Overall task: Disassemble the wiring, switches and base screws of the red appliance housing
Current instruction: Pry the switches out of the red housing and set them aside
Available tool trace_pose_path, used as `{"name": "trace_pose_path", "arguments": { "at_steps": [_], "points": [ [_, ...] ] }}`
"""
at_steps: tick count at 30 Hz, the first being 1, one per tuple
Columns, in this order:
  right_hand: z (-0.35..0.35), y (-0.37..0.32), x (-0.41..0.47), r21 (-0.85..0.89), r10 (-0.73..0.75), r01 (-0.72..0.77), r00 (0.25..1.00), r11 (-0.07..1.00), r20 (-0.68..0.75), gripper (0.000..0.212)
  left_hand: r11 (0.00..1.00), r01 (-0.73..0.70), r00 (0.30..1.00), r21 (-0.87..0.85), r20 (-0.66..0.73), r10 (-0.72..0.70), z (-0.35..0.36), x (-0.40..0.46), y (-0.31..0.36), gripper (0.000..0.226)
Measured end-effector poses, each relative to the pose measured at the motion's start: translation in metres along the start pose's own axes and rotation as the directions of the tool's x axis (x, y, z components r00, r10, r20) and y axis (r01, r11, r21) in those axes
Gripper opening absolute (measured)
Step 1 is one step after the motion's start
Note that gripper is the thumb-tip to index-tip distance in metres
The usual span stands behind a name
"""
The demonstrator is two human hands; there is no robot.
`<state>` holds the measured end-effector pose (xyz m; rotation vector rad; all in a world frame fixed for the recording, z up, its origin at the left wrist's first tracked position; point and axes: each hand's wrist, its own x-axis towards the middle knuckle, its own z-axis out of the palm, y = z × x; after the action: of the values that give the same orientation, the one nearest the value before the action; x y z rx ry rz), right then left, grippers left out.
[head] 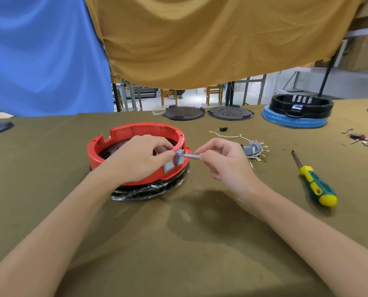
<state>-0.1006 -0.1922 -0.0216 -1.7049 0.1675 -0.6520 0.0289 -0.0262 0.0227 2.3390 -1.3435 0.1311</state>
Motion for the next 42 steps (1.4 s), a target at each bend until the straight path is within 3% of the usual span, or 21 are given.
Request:
{"name": "trace_pose_path", "arguments": {
  "at_steps": [4,7,20,30,35,42],
  "points": [
    [-0.001,0.003,-0.005,-0.234,-0.020,0.018,1.000,0.972,-0.004,0.012,0.999,0.045,0.986,0.021,0.161,-0.047,-0.009,0.016,0.013,0.027],
    [-0.003,0.005,-0.005,-0.376,-0.093,0.076,0.995,0.923,-0.028,0.008,0.991,0.116,0.951,-0.074,0.298,-0.089,-0.013,0.029,0.018,0.029],
    [0.013,0.004,-0.022,-0.631,-0.374,0.303,0.927,0.714,0.022,0.009,0.972,0.093,0.976,-0.217,0.211,-0.047,0.003,0.020,0.009,0.035],
    [0.030,0.005,-0.030,-0.750,-0.397,0.400,0.896,0.527,0.198,0.011,0.972,0.119,0.977,-0.204,0.199,-0.078,0.000,0.018,0.013,0.037],
    [0.034,0.009,-0.031,-0.752,-0.145,0.180,0.983,0.634,0.113,0.011,0.969,0.148,0.978,-0.199,0.177,-0.113,0.001,0.018,0.010,0.038],
    [0.027,0.006,-0.022,-0.556,0.005,0.014,0.999,0.831,0.031,0.010,0.965,0.154,0.978,-0.211,0.170,-0.118,0.002,0.021,0.009,0.037]
  ]
}}
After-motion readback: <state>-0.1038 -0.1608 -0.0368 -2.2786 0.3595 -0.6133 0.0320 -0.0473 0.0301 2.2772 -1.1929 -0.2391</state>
